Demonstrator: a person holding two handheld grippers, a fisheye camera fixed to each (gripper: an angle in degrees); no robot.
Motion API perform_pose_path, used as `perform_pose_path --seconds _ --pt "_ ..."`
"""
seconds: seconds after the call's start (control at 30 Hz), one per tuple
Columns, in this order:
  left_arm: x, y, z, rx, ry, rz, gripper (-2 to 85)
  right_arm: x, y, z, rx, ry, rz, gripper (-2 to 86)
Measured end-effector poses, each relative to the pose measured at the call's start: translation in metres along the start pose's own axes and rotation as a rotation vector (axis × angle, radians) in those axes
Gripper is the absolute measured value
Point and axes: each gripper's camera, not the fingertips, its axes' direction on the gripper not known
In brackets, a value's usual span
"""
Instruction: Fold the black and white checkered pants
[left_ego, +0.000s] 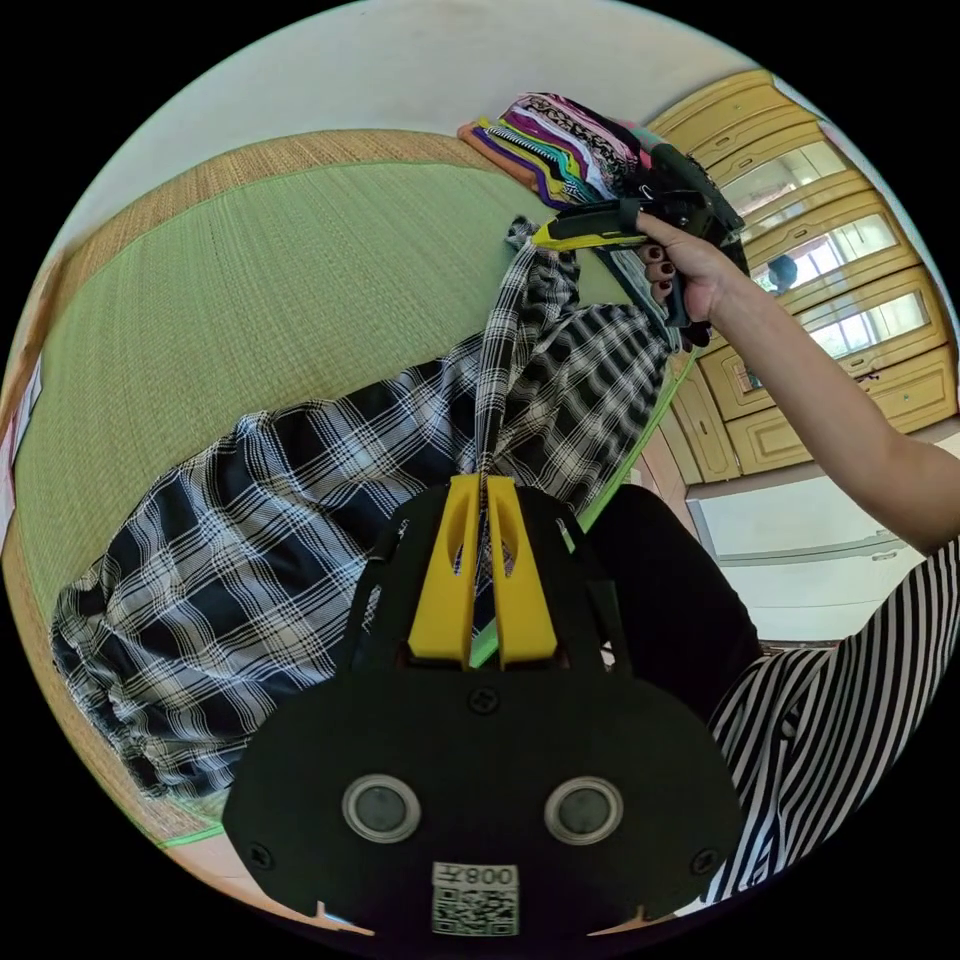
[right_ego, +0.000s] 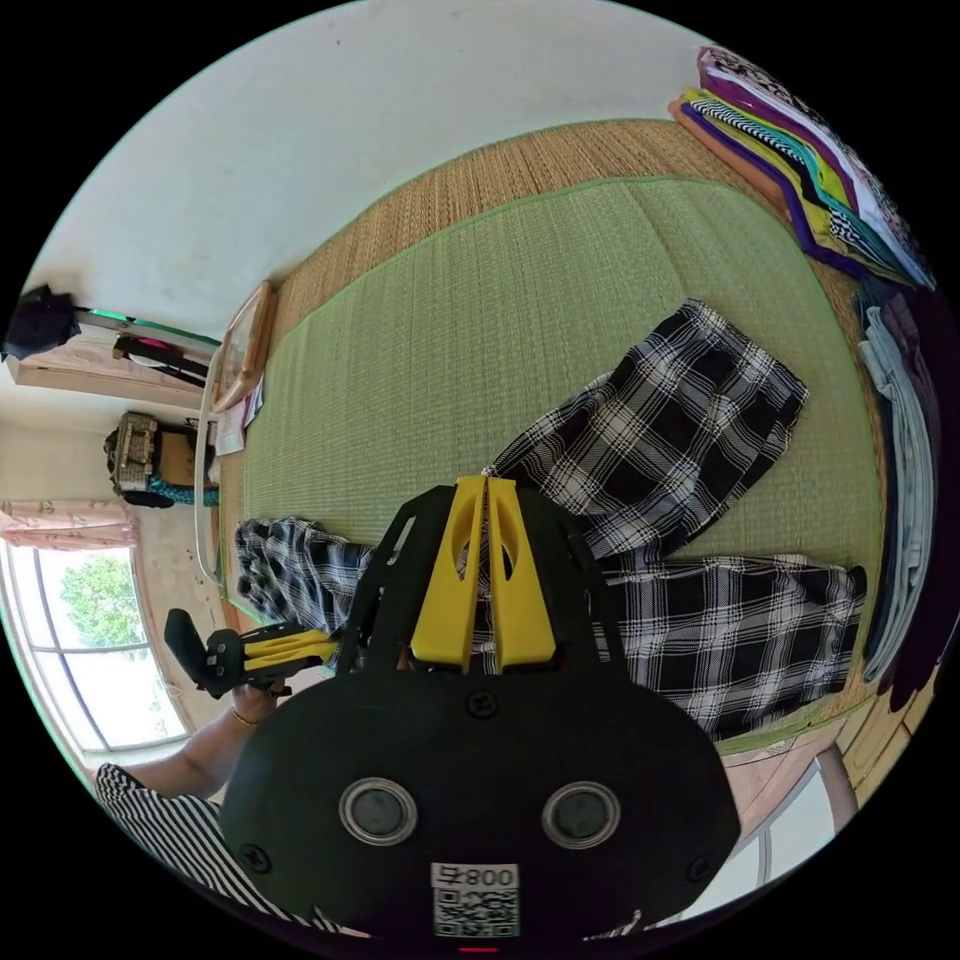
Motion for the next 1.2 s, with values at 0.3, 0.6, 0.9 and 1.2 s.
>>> perform_pose_path --seconds 0.3,0.6,0.9,1.2 --pt "0.044 -0.028 0.027 -0.056 -0.033 0.132 1.1 0.047 0.063 -0.038 0.114 -0.081 -0.032 0.1" --pt "0.081 -0.054 0.076 -0.236 -0.055 0.269 0.9 0.118 0.16 -0.032 0.12 -0.106 0.036 0.1" --pt "0.104 -0.078 0.107 -0.337 -0.108 0.312 0.9 0.159 0.206 -0.011 0.118 -0.185 0.063 0.0" --pt "0.116 -0.097 0.133 -0.418 -0.132 0.322 0.8 0.182 0.229 0.016 0.087 -0.177 0.059 0.0"
